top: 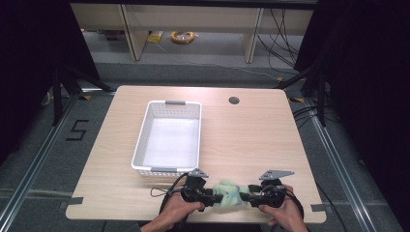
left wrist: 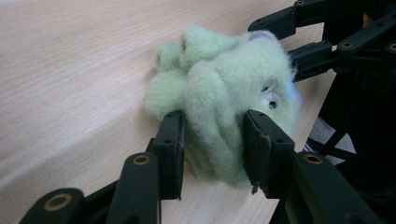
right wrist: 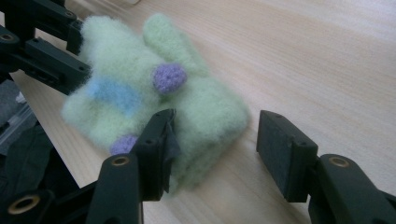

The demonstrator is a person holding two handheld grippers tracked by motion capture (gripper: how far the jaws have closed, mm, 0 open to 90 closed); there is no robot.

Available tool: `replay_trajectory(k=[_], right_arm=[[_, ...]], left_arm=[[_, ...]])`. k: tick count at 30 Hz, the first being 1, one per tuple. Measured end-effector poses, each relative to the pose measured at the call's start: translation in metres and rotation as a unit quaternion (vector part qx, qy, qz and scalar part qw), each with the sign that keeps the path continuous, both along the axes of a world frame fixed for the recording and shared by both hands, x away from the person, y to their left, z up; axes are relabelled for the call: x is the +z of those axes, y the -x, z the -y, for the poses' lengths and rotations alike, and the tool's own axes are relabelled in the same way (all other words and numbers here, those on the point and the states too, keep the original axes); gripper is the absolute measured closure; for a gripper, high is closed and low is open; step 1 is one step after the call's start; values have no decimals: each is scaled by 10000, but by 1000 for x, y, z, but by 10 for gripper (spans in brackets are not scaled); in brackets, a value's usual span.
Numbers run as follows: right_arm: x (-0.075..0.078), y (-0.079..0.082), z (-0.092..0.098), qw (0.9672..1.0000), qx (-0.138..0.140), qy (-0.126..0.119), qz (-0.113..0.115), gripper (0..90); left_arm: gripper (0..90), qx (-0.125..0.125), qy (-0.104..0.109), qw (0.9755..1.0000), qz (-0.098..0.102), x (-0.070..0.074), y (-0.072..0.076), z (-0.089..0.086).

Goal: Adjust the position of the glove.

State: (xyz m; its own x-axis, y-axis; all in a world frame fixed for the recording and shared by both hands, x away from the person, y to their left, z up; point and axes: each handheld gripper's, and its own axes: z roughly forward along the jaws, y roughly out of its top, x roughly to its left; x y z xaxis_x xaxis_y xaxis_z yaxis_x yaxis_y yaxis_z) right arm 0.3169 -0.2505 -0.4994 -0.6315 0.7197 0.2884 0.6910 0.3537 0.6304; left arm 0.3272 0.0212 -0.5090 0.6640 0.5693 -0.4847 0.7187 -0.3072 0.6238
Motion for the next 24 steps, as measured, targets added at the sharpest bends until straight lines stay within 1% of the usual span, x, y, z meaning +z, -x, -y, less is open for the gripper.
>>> replay_trajectory(k=[1, 2, 3, 4, 5, 6, 7, 8, 9, 10, 11, 12, 13, 16, 17, 18, 19, 20, 21, 22, 24], right_arm=[[-1, 0, 0, 10000, -31, -32, -37, 476], [-1, -1, 1, 9999, 27, -48, -85, 480], [-1, -1, 1, 9999, -1, -64, -85, 491], [-3, -2, 1, 9999, 4, -110, -70, 500], [-2, -1, 2, 9999, -14, -119, -104, 502], [-2, 0, 1, 9994, -102, -180, -275, 503], [-4, -1, 1, 9993, -27, -295, -234, 507], [-4, -3, 3, 9996, -1, -216, -199, 514], [-5, -2, 2, 9986, -93, -360, -374, 514], [-7, -5, 4, 9990, -11, -343, -275, 517], [-8, -5, 4, 9986, 13, -434, -302, 534], [-8, -5, 5, 9985, -14, -428, -328, 540], [-9, -6, 5, 9982, 19, -502, -325, 543], [-10, -7, 5, 9978, 52, -556, -346, 568], [-10, -7, 5, 9979, 36, -533, -355, 589], [-10, -6, 5, 9973, 41, -599, -420, 627], [-10, -7, 5, 9969, 120, -660, -414, 650], [-10, -6, 5, 9969, 144, -654, -401, 673], [-9, -6, 5, 9970, 167, -666, -361, 690], [-9, -6, 4, 9971, 203, -654, -324, 703], [-9, -5, 4, 9968, 236, -703, -301, 721]], left_arm=[[601, 34, 5, 10000, 20, 0, 0, 1], [609, -11, -7, 10000, -7, 0, 1, 1], [615, -19, -15, 10000, 14, 0, 0, 2], [617, 87, -25, 9999, 68, 0, 1, 4], [618, 15, -20, 10000, 9, 0, 0, 3], [620, -18, -8, 10000, -14, 0, 0, 3], [623, -47, -19, 10000, -16, 0, 0, 2], [628, -55, -17, 10000, -14, 0, 0, 2], [635, -62, -21, 10000, -6, 0, 0, 2], [641, -61, -32, 10000, 15, -1, 0, 3], [646, 5, -46, 10000, 66, -1, 0, 4], [649, -24, -16, 10000, 62, -1, 0, 4], [652, -33, -39, 9999, 97, -2, 1, 3], [667, -110, -12, 9998, 137, -2, 1, 2], [676, -93, -24, 9998, 170, -2, 2, 2], [686, -88, -9, 9998, 180, -3, 2, 2], [698, -87, 14, 9998, 175, -3, 2, 2], [708, -126, 43, 9998, 131, -3, 2, 1], [720, -17, 45, 9999, 154, -3, 2, 2], [731, -63, 107, 9999, 90, -4, 2, 1], [746, -33, 39, 9999, 161, -3, 2, 0]])
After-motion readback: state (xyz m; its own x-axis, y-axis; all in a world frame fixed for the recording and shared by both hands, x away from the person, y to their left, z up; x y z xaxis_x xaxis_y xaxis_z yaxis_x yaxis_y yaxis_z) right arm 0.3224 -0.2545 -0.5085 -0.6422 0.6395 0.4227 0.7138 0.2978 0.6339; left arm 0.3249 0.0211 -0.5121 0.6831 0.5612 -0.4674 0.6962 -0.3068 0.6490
